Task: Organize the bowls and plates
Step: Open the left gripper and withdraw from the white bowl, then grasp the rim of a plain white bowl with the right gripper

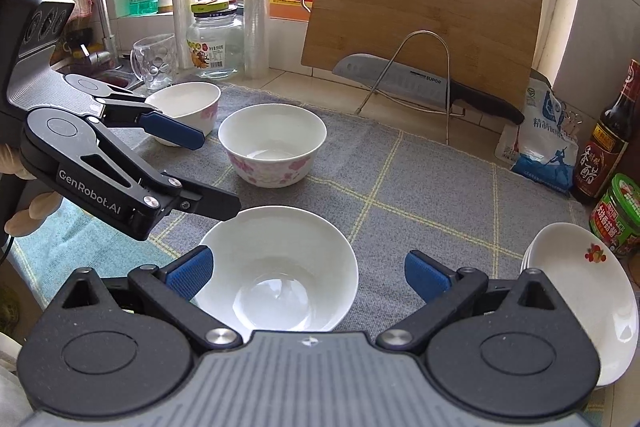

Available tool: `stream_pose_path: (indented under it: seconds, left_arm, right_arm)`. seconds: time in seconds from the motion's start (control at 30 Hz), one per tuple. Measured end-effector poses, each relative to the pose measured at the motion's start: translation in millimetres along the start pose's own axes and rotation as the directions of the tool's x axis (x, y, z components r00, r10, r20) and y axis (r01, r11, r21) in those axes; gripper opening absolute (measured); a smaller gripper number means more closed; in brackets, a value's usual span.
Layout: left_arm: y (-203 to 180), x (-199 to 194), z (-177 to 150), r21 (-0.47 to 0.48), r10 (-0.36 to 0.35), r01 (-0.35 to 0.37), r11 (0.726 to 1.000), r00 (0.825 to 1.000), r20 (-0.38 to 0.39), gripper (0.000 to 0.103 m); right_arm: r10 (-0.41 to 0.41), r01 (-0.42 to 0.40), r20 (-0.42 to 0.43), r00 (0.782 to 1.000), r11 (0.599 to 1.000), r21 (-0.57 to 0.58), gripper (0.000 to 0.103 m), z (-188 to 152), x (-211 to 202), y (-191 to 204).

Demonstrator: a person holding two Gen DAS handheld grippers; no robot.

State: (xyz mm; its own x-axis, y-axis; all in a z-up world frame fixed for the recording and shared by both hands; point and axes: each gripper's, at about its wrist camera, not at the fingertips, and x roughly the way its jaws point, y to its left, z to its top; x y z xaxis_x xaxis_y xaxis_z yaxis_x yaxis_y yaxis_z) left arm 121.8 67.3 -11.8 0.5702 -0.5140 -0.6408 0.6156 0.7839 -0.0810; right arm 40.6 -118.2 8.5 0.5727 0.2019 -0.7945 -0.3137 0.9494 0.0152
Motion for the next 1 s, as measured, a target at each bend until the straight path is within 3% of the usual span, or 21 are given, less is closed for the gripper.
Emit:
stream_pose_path:
  seconds: [0.2,0.33,0.47,0.67,1.0]
  left_arm:
    - [8,-7,-8,0.016,0.082,-0.082,0.996,0.996,0.026,0.095]
    - [12,-9,-12,0.053,0.172,-0.175,0.983,0.984,0.053,0.098]
    - [16,-6,-14,0.073,0.215,-0.22,0.973,0.974,0.064,0.098]
    - [21,5,-16,0.083,0.247,-0.251,0.964,0.967,0.061,0.098]
    - [25,27,-15,0.052,0.23,-0.233,0.971,0.972,0.055,0.098]
  right_arm:
    - [0.016,-0.015,0.005,1.0,0.999,-0.034,0.103,16,4,4]
    - [0.028,-0.028,0.003,1.0,0.999,-0.031,0.103,28,12,2]
    - [0.042,-0.042,-0.014,0.999,0.999,-0.029,0.103,38,22,-1]
    - [0.059,-0.06,-0.035,0.998,0.998,-0.03,0.103,51,35,-4]
    - [0.099,-0.103,-0.077,0.992,0.993,-0.054,0.103,64,56,-9]
